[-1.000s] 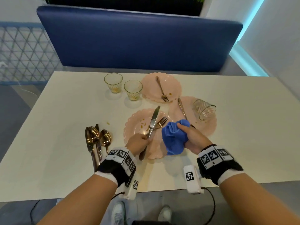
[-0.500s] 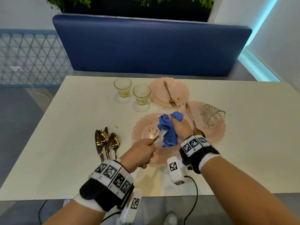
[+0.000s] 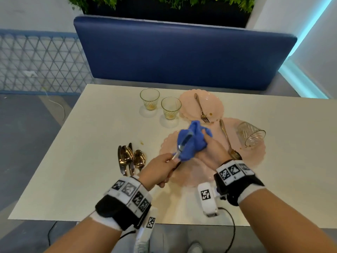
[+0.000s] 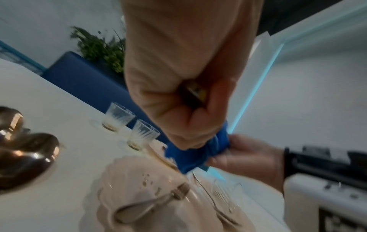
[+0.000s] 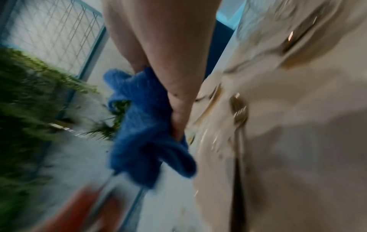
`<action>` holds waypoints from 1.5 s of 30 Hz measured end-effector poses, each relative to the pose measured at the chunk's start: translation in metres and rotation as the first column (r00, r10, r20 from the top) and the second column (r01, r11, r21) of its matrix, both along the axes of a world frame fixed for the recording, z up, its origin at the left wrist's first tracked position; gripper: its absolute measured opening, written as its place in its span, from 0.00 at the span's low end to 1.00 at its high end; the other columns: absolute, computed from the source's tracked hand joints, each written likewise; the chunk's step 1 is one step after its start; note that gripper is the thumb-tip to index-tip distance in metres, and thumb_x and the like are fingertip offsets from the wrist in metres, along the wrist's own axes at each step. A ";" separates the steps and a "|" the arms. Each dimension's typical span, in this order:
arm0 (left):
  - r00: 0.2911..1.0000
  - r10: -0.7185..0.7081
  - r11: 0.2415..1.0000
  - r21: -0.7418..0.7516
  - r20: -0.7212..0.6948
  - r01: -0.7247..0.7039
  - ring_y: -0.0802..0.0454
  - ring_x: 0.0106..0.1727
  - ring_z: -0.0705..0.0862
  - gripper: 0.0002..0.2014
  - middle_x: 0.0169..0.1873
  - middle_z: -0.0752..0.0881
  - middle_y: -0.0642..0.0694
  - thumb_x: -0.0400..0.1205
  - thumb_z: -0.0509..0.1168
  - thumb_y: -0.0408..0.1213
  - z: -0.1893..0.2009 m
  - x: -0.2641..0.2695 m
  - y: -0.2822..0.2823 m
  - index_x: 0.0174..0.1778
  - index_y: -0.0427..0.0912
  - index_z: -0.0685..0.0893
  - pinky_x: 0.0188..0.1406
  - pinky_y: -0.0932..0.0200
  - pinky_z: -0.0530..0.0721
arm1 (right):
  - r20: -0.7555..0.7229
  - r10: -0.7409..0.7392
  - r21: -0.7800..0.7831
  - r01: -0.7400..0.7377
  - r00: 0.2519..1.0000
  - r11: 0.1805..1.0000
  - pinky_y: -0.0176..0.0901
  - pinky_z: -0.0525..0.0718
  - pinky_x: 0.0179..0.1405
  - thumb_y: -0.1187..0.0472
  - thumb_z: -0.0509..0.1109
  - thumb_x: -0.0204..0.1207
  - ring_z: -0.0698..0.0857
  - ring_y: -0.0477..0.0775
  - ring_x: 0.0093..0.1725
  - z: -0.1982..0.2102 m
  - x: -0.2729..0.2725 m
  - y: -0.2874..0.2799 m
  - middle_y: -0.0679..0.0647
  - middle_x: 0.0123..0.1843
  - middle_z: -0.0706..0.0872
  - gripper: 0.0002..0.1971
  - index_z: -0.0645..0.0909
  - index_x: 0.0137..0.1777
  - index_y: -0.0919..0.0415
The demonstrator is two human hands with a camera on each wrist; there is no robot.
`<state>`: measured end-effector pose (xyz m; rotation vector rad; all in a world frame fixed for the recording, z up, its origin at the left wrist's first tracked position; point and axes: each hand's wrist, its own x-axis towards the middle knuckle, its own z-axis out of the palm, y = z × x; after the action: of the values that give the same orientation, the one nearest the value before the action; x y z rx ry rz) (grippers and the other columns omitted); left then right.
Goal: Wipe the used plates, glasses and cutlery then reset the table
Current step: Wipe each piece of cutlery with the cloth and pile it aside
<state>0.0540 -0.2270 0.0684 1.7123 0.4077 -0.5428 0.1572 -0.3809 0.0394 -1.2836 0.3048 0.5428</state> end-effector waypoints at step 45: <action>0.900 0.405 0.783 0.446 0.162 -0.433 0.43 0.42 0.87 0.05 0.40 0.87 0.40 0.79 0.68 0.35 -0.096 -0.018 0.095 0.45 0.37 0.84 0.46 0.53 0.86 | 0.174 0.431 -0.441 -0.321 0.886 0.838 0.56 0.79 0.63 0.63 0.70 0.77 0.83 0.59 0.55 -0.011 -0.019 0.032 0.60 0.52 0.86 0.10 0.80 0.57 0.64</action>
<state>0.0360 -0.1325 -0.0279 2.0120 0.9163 -0.0568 0.1384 -0.3489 0.0283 -1.8202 -0.0812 0.6542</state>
